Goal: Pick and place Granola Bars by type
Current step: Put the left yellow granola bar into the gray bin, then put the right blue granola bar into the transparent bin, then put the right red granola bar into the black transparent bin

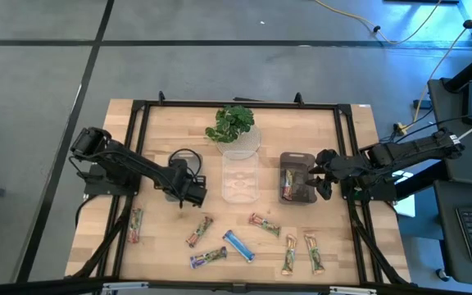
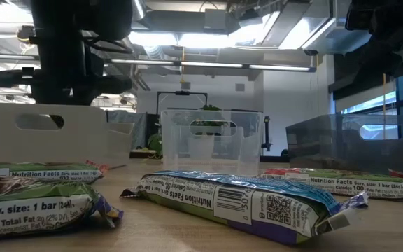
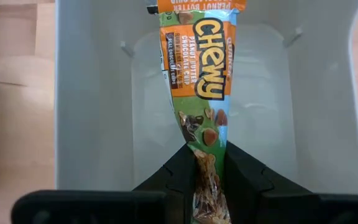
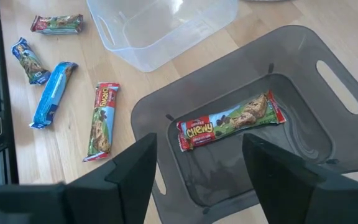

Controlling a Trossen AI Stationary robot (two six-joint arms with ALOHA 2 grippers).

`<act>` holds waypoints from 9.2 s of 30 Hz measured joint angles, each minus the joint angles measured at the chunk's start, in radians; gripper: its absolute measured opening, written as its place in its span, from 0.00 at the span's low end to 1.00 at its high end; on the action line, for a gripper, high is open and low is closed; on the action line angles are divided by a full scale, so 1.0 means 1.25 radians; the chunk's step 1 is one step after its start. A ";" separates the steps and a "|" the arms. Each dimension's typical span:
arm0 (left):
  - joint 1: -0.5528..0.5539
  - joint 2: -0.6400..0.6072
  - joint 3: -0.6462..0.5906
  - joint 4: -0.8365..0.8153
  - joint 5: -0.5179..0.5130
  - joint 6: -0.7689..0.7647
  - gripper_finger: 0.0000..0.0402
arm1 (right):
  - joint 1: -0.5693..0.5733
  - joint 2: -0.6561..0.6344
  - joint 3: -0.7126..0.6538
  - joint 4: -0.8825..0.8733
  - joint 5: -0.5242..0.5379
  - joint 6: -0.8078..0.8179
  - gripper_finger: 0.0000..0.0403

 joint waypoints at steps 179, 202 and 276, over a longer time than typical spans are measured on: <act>-0.352 -0.121 0.183 -0.006 -0.283 0.623 0.37 | 0.245 1.153 0.598 0.387 0.078 -0.043 0.34; -0.352 -0.121 0.183 0.001 -0.273 0.622 0.37 | 0.161 0.919 0.595 0.225 0.086 0.080 0.29; -0.349 -0.121 0.183 0.029 -0.293 0.636 0.37 | 0.082 0.892 0.658 -0.065 -0.147 0.019 0.42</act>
